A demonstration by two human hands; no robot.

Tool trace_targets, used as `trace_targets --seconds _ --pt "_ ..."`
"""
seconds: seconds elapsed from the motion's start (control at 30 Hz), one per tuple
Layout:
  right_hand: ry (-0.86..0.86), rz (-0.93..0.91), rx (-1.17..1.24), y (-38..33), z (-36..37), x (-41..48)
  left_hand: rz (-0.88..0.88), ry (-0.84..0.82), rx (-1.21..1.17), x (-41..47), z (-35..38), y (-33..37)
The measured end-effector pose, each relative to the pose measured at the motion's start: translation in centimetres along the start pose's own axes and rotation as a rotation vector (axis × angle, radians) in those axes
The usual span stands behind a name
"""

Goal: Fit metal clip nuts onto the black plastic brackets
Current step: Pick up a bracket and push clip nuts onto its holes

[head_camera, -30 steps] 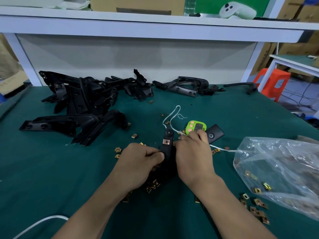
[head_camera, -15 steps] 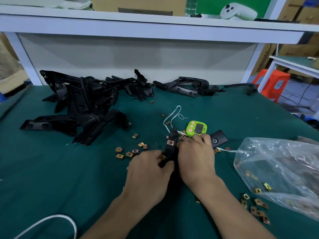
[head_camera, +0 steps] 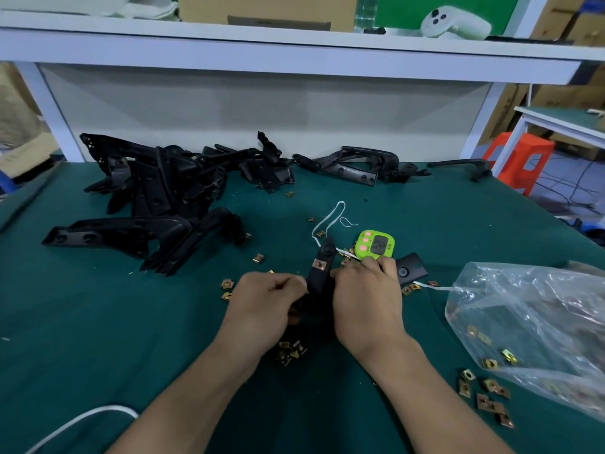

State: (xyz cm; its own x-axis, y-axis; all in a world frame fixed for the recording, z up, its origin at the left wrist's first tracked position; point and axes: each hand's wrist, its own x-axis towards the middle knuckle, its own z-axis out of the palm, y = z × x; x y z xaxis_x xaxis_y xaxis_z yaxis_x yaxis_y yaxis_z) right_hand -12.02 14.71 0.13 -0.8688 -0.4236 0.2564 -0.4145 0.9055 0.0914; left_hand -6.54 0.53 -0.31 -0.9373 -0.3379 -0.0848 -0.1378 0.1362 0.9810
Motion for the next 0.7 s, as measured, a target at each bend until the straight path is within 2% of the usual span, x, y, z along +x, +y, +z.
trace_targets --seconds 0.3,0.43,0.7 --pt "-0.012 -0.02 -0.022 0.0 0.2 0.0 -0.128 0.177 -0.372 -0.5 1.5 0.0" --pt "0.006 -0.016 0.0 0.3 0.4 0.0 -0.098 0.092 -0.348 -0.9 1.5 0.4" --pt "0.021 -0.011 0.037 0.5 0.4 0.0 -0.081 0.101 -0.27 -0.7 1.3 0.1"
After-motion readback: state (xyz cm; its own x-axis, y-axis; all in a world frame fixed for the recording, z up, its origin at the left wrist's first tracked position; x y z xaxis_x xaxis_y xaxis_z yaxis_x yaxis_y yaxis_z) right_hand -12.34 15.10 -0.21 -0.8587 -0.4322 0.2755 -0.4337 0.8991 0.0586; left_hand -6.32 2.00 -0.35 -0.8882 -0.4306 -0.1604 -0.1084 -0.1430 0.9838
